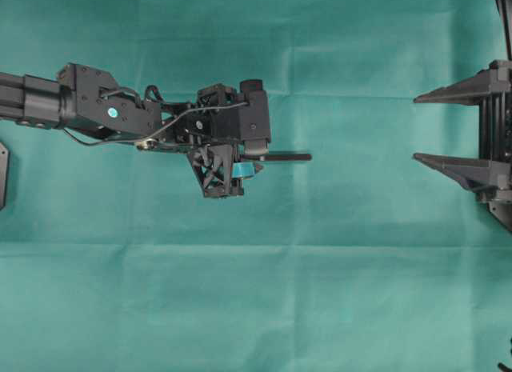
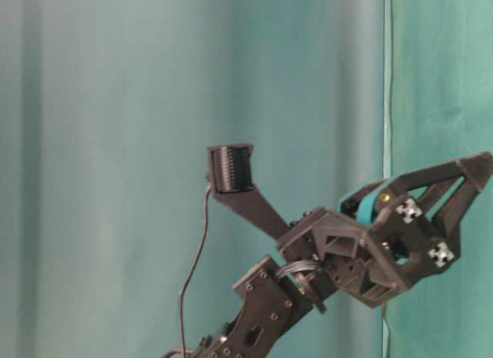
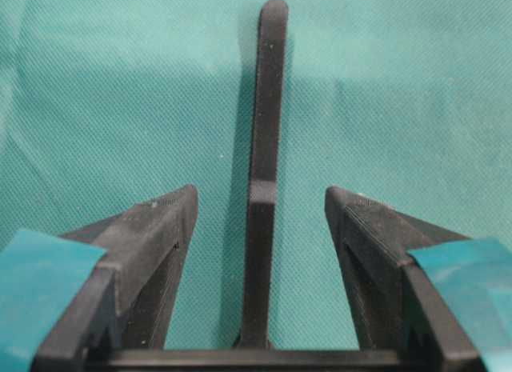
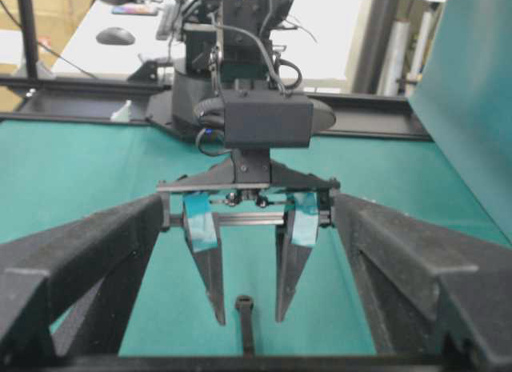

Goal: Peel off the Velcro with your right arm.
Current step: 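Lower the left gripper and close it on the strap's end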

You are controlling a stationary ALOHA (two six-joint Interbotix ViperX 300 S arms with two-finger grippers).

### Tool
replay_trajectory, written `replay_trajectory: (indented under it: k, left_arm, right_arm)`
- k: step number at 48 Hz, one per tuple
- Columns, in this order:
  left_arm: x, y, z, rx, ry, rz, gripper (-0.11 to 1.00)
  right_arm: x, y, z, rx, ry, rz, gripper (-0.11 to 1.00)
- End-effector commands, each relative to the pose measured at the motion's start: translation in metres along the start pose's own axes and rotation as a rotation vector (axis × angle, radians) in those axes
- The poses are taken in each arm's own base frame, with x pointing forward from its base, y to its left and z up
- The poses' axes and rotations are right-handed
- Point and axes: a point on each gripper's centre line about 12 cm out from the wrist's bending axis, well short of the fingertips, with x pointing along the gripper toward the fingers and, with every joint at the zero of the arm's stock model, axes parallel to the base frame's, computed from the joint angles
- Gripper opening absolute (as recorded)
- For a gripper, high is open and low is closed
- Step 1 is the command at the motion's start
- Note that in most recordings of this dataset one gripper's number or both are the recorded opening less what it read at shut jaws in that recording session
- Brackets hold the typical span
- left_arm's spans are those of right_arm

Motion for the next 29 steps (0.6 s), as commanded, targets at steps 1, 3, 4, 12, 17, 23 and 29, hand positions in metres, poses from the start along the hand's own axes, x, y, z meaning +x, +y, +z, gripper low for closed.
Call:
replay_trajectory:
  k: [1,3,4,12,17,23,29]
  left_arm:
    - [0.000,0.000,0.014,0.004,-0.041,0.001,0.63]
    - [0.002,0.000,0.013,0.004,-0.040,0.001,0.63]
    - [0.003,0.000,0.014,0.004,-0.041,0.001,0.63]
    - [0.014,0.000,0.008,0.004,-0.023,0.000,0.63]
    - [0.020,0.002,0.003,-0.001,-0.008,0.003,0.63]
    - [0.024,0.003,-0.002,-0.003,0.008,0.005,0.63]
    - [0.024,0.003,-0.003,-0.003,0.011,0.004,0.61]
  right_arm:
    - [0.001,0.000,0.004,0.001,-0.022,0.000,0.84]
    - [0.001,0.000,0.003,0.001,-0.023,0.000,0.84]
    - [0.001,0.000,0.003,0.000,-0.023,0.000,0.84]
    - [0.000,0.000,0.002,0.000,-0.020,0.000,0.84]
    - [0.001,0.000,0.003,-0.002,-0.023,0.001,0.84]
    - [0.001,0.000,0.003,-0.002,-0.023,0.001,0.84]
    - [0.001,0.000,0.003,-0.003,-0.023,0.001,0.83]
